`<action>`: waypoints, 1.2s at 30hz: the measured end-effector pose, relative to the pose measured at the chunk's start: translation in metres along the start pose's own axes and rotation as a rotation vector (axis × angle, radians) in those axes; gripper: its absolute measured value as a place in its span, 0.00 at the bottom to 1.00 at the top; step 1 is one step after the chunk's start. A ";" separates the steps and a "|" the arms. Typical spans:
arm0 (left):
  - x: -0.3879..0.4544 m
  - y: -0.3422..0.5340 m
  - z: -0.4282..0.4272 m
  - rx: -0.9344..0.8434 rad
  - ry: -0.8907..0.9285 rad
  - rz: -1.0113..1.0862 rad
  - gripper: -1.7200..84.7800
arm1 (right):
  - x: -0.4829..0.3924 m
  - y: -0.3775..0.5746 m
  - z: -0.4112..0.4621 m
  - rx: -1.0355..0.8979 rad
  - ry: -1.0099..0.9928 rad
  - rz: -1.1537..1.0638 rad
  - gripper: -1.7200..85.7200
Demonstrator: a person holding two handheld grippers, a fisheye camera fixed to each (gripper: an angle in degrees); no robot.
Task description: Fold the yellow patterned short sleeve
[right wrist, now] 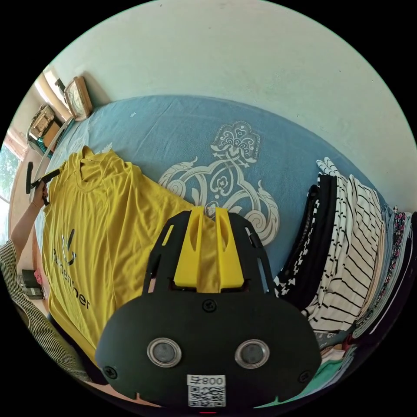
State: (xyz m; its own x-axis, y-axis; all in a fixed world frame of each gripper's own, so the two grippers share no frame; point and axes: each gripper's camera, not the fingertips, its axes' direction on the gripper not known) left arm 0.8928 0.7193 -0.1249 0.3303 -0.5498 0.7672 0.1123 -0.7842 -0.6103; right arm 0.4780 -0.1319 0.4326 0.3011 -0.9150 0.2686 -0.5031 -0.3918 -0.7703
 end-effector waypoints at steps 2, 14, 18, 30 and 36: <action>-0.001 0.007 0.005 0.001 0.005 -0.003 0.03 | 0.003 0.001 -0.003 0.001 -0.017 -0.014 0.10; -0.009 0.052 0.016 0.018 -0.021 -0.019 0.03 | 0.021 0.009 -0.004 -0.090 0.019 -0.045 0.03; -0.009 0.066 0.019 0.014 -0.026 -0.024 0.03 | 0.022 0.011 -0.009 -0.082 0.018 -0.016 0.04; -0.040 0.144 0.004 0.046 0.089 -0.105 0.03 | 0.033 0.076 -0.036 -0.032 0.022 0.185 0.05; -0.051 0.170 -0.008 0.028 0.027 -0.120 0.02 | 0.028 0.073 -0.051 -0.070 0.073 0.260 0.03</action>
State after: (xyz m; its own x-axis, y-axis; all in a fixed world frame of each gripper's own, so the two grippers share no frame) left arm 0.8878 0.6115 -0.2664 0.2873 -0.4602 0.8401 0.1755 -0.8369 -0.5185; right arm 0.4082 -0.1906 0.4139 0.0964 -0.9892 0.1100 -0.6114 -0.1460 -0.7777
